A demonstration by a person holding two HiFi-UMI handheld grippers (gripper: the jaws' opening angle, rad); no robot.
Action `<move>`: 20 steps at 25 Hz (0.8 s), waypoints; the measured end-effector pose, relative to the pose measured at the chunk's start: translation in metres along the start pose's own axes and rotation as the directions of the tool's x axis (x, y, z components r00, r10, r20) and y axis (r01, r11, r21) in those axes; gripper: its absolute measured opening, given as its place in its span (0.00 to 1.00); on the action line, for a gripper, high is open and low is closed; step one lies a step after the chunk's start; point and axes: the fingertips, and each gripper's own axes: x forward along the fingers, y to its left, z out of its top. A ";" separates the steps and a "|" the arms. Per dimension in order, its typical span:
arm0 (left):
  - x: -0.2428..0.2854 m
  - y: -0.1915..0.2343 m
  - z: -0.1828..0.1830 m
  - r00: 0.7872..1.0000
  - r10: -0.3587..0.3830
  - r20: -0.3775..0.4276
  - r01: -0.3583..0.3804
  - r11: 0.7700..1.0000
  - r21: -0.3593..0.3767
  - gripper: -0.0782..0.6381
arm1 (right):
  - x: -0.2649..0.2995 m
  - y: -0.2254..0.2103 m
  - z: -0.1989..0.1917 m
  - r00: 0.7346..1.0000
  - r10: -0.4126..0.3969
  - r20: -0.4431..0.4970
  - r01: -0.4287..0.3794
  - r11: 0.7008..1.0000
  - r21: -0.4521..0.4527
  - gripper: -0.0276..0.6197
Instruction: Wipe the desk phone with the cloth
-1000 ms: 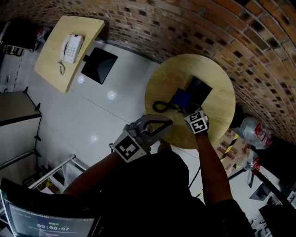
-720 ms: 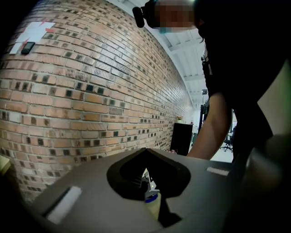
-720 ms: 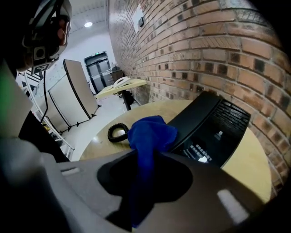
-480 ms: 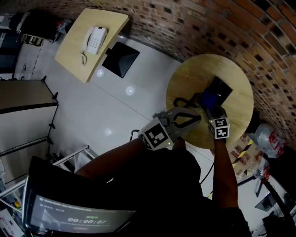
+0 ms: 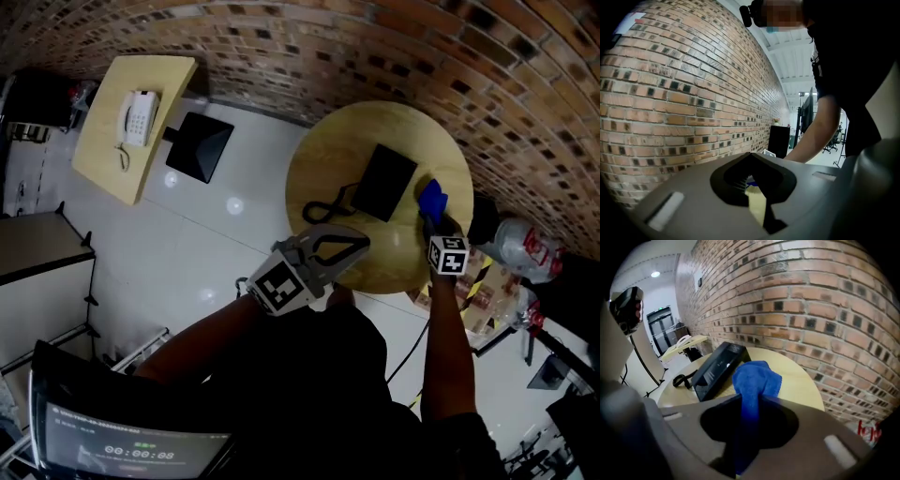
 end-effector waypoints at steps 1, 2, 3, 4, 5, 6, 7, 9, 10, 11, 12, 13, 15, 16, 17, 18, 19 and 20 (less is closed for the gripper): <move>0.004 -0.002 0.000 1.000 -0.003 0.002 0.003 1.000 -0.008 0.12 | 0.002 -0.007 -0.012 1.000 -0.001 -0.024 0.001 1.000 0.026 0.18; 0.008 -0.005 0.000 1.000 -0.005 -0.001 0.005 1.000 -0.014 0.12 | 0.005 -0.012 -0.024 0.999 0.005 -0.048 -0.002 0.999 0.052 0.18; 0.012 -0.007 -0.001 1.000 -0.007 -0.007 0.007 1.000 -0.017 0.12 | 0.008 -0.016 -0.035 0.997 0.012 -0.070 -0.006 0.997 0.075 0.18; 0.015 -0.009 -0.003 1.000 -0.009 -0.015 0.009 1.000 -0.017 0.12 | 0.012 -0.020 -0.045 0.996 0.017 -0.091 -0.009 0.996 0.092 0.18; 0.018 -0.012 -0.004 1.000 -0.011 -0.023 0.011 1.000 -0.015 0.12 | 0.014 -0.023 -0.053 0.994 0.021 -0.108 -0.010 0.994 0.105 0.18; 0.021 -0.015 -0.005 0.999 -0.013 -0.029 0.012 1.000 -0.014 0.12 | 0.016 -0.025 -0.059 0.992 0.025 -0.120 -0.010 0.993 0.118 0.18; 0.023 -0.017 -0.007 0.999 -0.013 -0.034 0.013 1.000 -0.015 0.12 | 0.018 -0.026 -0.064 0.992 0.028 -0.125 -0.011 0.991 0.134 0.18; 0.026 -0.020 -0.008 0.999 -0.010 -0.040 0.009 1.000 -0.022 0.12 | 0.020 -0.028 -0.066 0.992 0.035 -0.118 -0.015 0.986 0.169 0.18; 0.028 -0.021 -0.009 0.999 -0.007 -0.042 0.006 1.000 -0.025 0.12 | 0.022 -0.029 -0.065 0.993 0.040 -0.112 -0.019 0.983 0.184 0.18; 0.030 -0.022 -0.009 0.999 -0.005 -0.043 0.004 1.000 -0.026 0.12 | 0.023 -0.030 -0.065 0.993 0.046 -0.107 -0.025 0.981 0.193 0.19; 0.031 -0.023 -0.009 0.999 -0.003 -0.043 0.002 1.000 -0.026 0.12 | 0.023 -0.031 -0.064 0.993 0.051 -0.104 -0.030 0.980 0.198 0.19; 0.033 -0.024 -0.008 0.999 -0.002 -0.042 0.000 1.000 -0.026 0.12 | 0.024 -0.032 -0.064 0.993 0.056 -0.102 -0.035 0.979 0.199 0.20; 0.037 -0.027 -0.008 0.999 0.000 -0.042 -0.002 1.000 -0.025 0.12 | 0.025 -0.035 -0.064 0.992 0.061 -0.106 -0.040 0.981 0.190 0.22; 0.039 -0.029 -0.008 0.999 0.002 -0.045 -0.004 1.000 -0.026 0.12 | 0.026 -0.036 -0.064 0.992 0.062 -0.110 -0.041 0.982 0.183 0.24; 0.040 -0.030 -0.007 0.999 0.006 -0.048 -0.008 1.000 -0.031 0.12 | 0.027 -0.037 -0.063 0.991 0.063 -0.115 -0.042 0.983 0.176 0.27; 0.042 -0.031 -0.007 0.999 0.012 -0.052 -0.014 0.999 -0.039 0.12 | 0.028 -0.039 -0.063 0.991 0.067 -0.119 -0.046 0.984 0.170 0.30; 0.045 -0.032 -0.007 0.998 0.016 -0.056 -0.018 0.999 -0.045 0.12 | 0.028 -0.041 -0.063 0.989 0.072 -0.126 -0.051 0.986 0.162 0.31; 0.048 -0.034 -0.007 0.998 0.017 -0.058 -0.019 0.999 -0.041 0.12 | 0.026 -0.044 -0.064 0.987 0.081 -0.135 -0.060 0.986 0.153 0.34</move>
